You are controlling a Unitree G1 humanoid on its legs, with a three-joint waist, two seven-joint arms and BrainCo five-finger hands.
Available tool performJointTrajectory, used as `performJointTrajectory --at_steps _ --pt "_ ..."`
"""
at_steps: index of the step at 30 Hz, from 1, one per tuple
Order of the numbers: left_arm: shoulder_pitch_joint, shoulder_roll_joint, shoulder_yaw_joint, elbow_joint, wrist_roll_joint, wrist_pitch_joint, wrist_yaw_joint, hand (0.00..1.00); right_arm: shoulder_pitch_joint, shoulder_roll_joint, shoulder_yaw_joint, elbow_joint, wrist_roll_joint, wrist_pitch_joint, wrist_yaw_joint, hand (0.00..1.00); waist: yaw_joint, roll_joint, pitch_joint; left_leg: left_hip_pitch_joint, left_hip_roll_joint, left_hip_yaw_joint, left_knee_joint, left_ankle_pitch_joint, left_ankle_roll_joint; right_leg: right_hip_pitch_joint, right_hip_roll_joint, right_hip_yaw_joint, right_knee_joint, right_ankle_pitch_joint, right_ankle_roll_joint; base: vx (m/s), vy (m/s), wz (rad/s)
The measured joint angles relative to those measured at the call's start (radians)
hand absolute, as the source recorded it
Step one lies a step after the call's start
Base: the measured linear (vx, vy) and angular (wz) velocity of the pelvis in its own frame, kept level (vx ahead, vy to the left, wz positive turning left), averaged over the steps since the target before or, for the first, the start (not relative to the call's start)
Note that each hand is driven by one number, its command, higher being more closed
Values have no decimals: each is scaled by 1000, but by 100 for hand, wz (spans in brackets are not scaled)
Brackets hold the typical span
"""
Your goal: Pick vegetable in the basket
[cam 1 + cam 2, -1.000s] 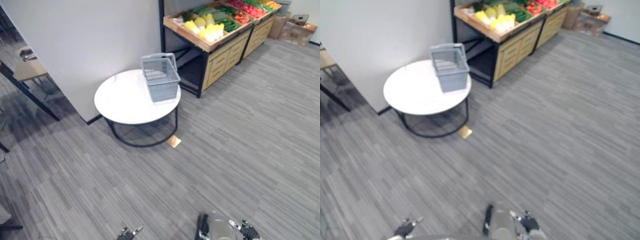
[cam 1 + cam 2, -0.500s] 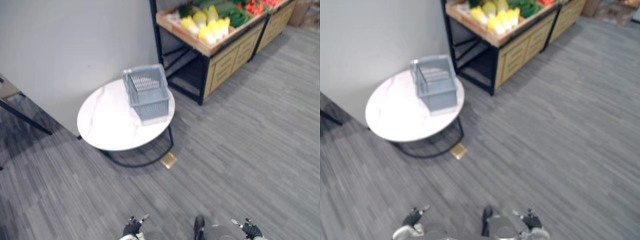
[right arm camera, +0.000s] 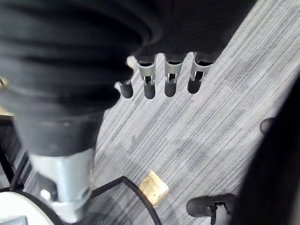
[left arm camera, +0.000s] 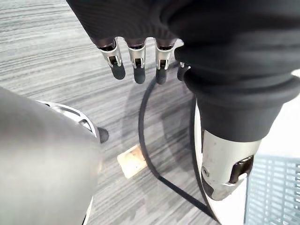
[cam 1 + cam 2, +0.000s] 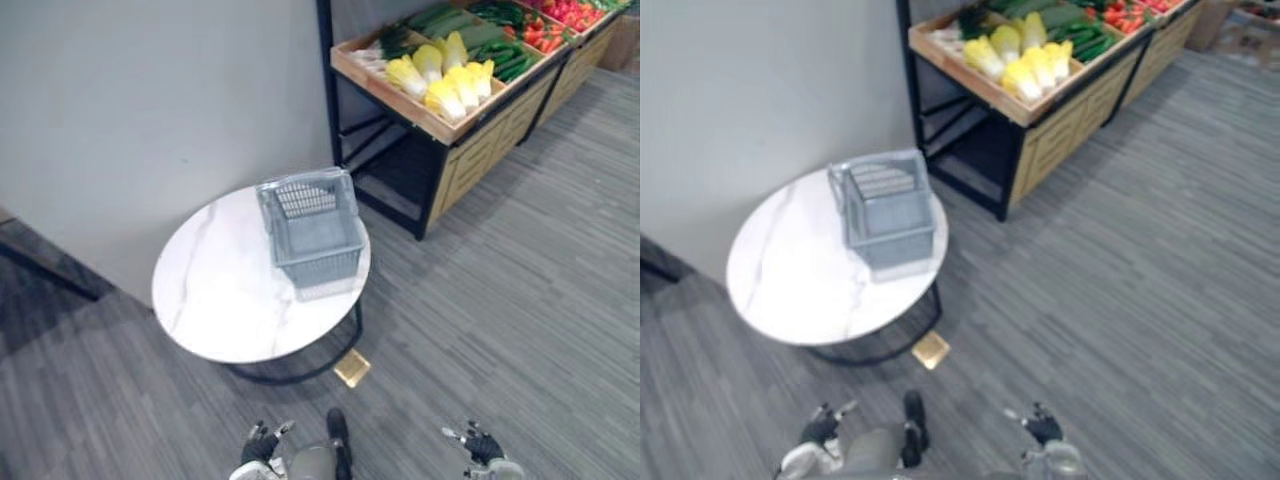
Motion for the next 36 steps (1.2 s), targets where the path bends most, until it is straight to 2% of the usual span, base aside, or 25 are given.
performJointTrajectory --at_steps 2,3,4,5,6,7,8,9,10,11,12,13,15,16,17,18,19,21,22,25,28,29,32,34,36 --pt "0 6 -7 14 4 1 12 0 12 4 4 3 -2 0 1 0 -8 -10 -5 64 -19 -2 -2 -53 4 -94 -23 49 279 68 82 442 200 6" --pt "0 17 -23 18 29 6 15 0 15 6 8 0 -8 0 2 0 -9 -10 -4 111 -22 -9 0 -85 15 -159 -25 87 457 176 157 337 124 6" --pt "0 26 -41 21 36 8 16 0 14 5 8 -5 -12 -1 2 0 -11 -9 -4 134 -22 -10 2 -98 22 -192 -25 94 541 197 171 414 126 9" --pt "-1 38 -72 25 41 10 16 0 15 3 8 -21 -28 -3 2 0 -16 0 3 185 -23 -31 2 -124 27 -249 -33 79 684 193 168 400 84 22" --pt "0 41 -90 29 42 10 16 0 17 1 8 -36 -33 -7 1 0 -25 -1 5 225 -23 -51 -1 -139 32 -284 -38 45 751 177 150 498 58 61" --pt "-1 40 -108 45 41 10 17 0 14 -1 6 -41 -37 -8 -1 0 -40 1 6 283 -20 -84 -18 -149 31 -325 -51 -24 767 127 81 410 12 74" --pt "-1 40 -115 45 41 10 18 0 12 -1 6 -43 -37 -8 -2 0 -44 3 7 302 -18 -99 -26 -149 31 -338 -56 -52 745 99 69 396 -35 85" --pt "-1 39 -117 44 38 10 18 0 10 -2 5 -46 -37 -8 -4 0 -49 3 8 324 -13 -122 -38 -149 31 -355 -63 -92 676 70 35 355 -81 94" --pt "1 30 -116 43 35 9 19 0 6 -2 0 -49 -37 -8 -7 0 -54 6 10 344 0 -158 -42 -150 29 -363 -58 -123 490 59 15 342 -105 97" --pt "1 30 -116 42 34 9 20 0 6 -1 -3 -50 -37 -8 -8 0 -55 8 11 352 6 -177 -43 -152 25 -362 -51 -118 392 59 15 320 -154 101" --pt "3 29 -117 37 34 9 20 0 5 -1 -6 -51 -37 -8 -12 0 -56 14 11 353 16 -206 -47 -165 4 -359 -41 -96 250 67 25 366 -270 106" --pt "3 31 -116 21 34 7 20 0 5 2 -10 -50 -36 -7 -21 0 -52 9 13 351 21 -256 -51 -188 -27 -359 -44 -16 29 101 45 373 -315 102" --pt "3 27 -100 20 27 7 22 0 6 6 -40 -47 -35 -5 -26 0 -36 3 15 352 26 -296 -35 -216 -66 -359 -51 86 -104 165 42 352 -405 82" --pt "4 27 -80 12 27 6 23 0 8 10 -47 -39 -35 -4 -29 0 -32 -13 9 353 30 -317 -17 -241 -95 -354 -61 97 -124 182 42 319 -438 61" --pt "12 30 -68 11 27 5 24 0 8 11 -51 -33 -35 -3 -30 0 -32 -17 8 356 38 -330 -8 -255 -112 -349 -62 87 -119 240 67 308 -457 56" --pt "17 15 -42 24 29 8 24 0 1 1 -79 -29 -35 0 -32 0 -34 14 13 365 87 -340 -6 -267 -134 -339 -25 44 -96 267 56 343 -424 45" --pt "28 -11 -27 26 29 7 24 0 -5 -11 -93 -27 -38 2 -37 0 -32 56 -4 366 141 -332 -16 -250 -161 -333 21 13 -105 256 36 355 -397 42" --pt "29 -33 0 40 28 7 24 0 -14 -28 -120 -27 -39 3 -45 0 -35 82 -6 355 198 -336 -18 -212 -196 -309 66 -38 -115 240 9 327 -355 45" --pt "25 -33 9 46 28 8 25 0 -16 -33 -133 -29 -40 2 -52 0 -35 75 -8 340 213 -336 -18 -169 -209 -296 73 -69 -117 229 -8 261 -335 60" --pt "20 -34 23 45 29 8 30 0 -12 -51 -181 -61 -40 3 -75 0 -40 64 -15 297 224 -324 -21 -93 -210 -273 70 -136 -148 219 -24 152 -240 71" --pt "22 -34 33 46 29 11 49 0 7 -74 -244 -252 -57 4 -143 0 -65 66 -19 262 224 -214 -75 -13 -216 -269 54 -209 -176 217 -27 67 -129 74" --pt "24 -34 33 45 29 12 57 0 8 -91 -257 -341 -82 6 -164 0 -64 69 -21 261 225 -171 -94 -3 -211 -269 56 -226 -183 218 -28 23 -55 53" --pt "29 -26 33 43 36 12 63 0 6 -111 -273 -609 -173 6 -228 0 -63 72 -27 262 227 -157 -126 0 -214 -267 60 -241 -202 228 -29 -16 -8 18" --pt "30 -13 31 43 70 16 61 0 -13 -133 -270 -784 -261 1 -255 0 -62 60 -34 254 219 -134 -143 -3 -217 -267 64 -241 -239 258 -23 -62 38 3" --pt "30 3 30 43 89 26 58 0 -29 -159 -258 -854 -307 -1 -267 0 -62 48 -42 244 214 -120 -143 -16 -213 -267 64 -240 -270 283 -20 -63 47 -3"
